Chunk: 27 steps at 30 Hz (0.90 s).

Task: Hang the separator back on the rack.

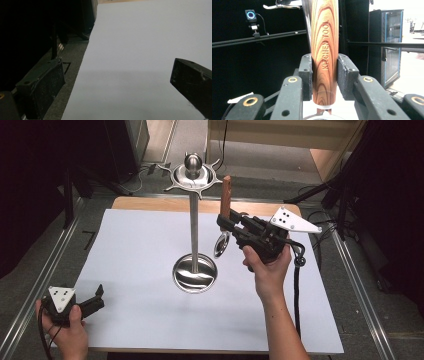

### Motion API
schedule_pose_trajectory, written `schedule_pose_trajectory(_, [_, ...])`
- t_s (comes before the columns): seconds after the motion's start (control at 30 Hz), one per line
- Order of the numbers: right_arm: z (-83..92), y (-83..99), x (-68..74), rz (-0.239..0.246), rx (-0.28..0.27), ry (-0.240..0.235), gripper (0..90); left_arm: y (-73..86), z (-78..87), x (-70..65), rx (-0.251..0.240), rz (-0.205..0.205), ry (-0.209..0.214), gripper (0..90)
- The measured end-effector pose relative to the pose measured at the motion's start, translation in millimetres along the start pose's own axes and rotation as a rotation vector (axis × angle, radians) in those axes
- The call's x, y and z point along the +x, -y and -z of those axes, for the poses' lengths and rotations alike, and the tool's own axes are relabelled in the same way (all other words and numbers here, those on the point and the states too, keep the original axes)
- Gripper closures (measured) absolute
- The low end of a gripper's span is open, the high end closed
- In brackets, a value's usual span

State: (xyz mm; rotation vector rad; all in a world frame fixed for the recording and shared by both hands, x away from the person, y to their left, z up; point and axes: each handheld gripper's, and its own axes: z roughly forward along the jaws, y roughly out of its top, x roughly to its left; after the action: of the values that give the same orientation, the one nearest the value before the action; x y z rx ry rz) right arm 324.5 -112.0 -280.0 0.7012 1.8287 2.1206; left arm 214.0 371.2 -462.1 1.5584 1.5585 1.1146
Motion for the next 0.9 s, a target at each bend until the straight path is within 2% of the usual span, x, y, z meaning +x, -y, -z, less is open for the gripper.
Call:
schedule_pose_trajectory(0.2, [-0.5, -1.1, -1.9, -0.014, 0.005, -0.014, 69.5, -0.1, 0.0, 0.1, 0.002, 0.000, 0.000, 0.3])
schedule_pose_trajectory(0.33, [-1.1, -0.8, -6.9, -0.053, 0.015, -0.062, 69.5, -0.1, -0.1, 0.0, 0.001, -0.001, 0.001, 0.3])
schedule_pose_trajectory(0.43, [-1.2, -0.3, -7.5, -0.053, 0.012, -0.066, 69.4, 0.0, 0.0, 0.0, 0.001, -0.001, 0.001, 0.3])
schedule_pose_trajectory(0.57, [-0.1, 1.1, -7.2, -0.036, 0.002, -0.045, 68.2, 0.0, 0.0, 0.1, 0.001, 0.000, 0.001, 0.3])
schedule_pose_trajectory(0.6, [0.6, 1.8, -7.1, -0.032, 0.000, -0.038, 66.0, 0.0, 0.0, 0.0, 0.000, 0.001, 0.001, 0.3])
schedule_pose_trajectory(0.67, [1.3, 3.2, -6.6, -0.019, 0.002, -0.005, 55.2, 0.0, -0.1, 0.2, 0.000, 0.001, 0.002, 0.3])
schedule_pose_trajectory(0.73, [1.8, 4.8, -5.4, 0.013, 0.011, 0.033, 50.1, -0.1, 0.0, 0.1, 0.002, 0.000, 0.001, 0.3])
schedule_pose_trajectory(0.9, [2.6, 7.8, -2.3, 0.031, 0.048, 0.080, 32.9, 0.0, -0.1, -0.2, 0.001, -0.001, 0.000, 0.3])
